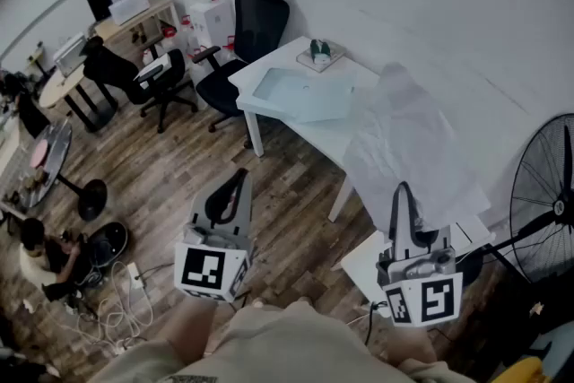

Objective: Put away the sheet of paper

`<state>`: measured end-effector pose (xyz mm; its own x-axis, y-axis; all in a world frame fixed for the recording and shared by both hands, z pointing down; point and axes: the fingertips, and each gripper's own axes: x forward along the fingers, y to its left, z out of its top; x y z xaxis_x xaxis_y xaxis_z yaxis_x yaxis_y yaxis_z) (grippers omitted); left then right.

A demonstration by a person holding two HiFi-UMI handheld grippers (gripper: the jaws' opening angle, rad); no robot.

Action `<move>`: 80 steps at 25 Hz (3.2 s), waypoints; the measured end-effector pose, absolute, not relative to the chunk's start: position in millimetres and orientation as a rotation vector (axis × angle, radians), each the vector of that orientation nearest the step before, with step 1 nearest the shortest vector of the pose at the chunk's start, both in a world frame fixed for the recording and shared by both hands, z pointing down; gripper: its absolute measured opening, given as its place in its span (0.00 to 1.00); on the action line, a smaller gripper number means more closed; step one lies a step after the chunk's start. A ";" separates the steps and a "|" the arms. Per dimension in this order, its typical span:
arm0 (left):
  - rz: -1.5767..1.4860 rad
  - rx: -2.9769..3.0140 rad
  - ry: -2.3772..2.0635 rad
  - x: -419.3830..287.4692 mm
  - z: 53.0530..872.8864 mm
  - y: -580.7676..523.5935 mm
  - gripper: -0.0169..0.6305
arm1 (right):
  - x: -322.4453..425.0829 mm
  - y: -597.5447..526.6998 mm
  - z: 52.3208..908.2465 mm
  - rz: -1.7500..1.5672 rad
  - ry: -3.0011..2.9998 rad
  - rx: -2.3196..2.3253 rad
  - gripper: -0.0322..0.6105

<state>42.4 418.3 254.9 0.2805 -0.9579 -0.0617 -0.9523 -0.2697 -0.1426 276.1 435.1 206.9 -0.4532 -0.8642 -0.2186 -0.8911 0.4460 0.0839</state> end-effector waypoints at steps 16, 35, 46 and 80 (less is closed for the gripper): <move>-0.064 -2.357 1.805 64.7 254.5 411.8 0.07 | 300.4 426.3 223.2 0.213 2.553 -1.509 0.09; -0.106 -2.408 1.814 46.4 277.6 370.7 0.07 | 288.2 372.9 250.6 0.095 2.596 -1.527 0.09; -0.130 -2.459 1.796 4.8 295.6 260.6 0.07 | 244.4 260.9 275.0 0.022 2.649 -1.592 0.09; -0.391 -2.705 1.872 -149.8 425.8 -67.6 0.07 | 98.8 -83.5 408.2 -0.544 2.729 -1.729 0.09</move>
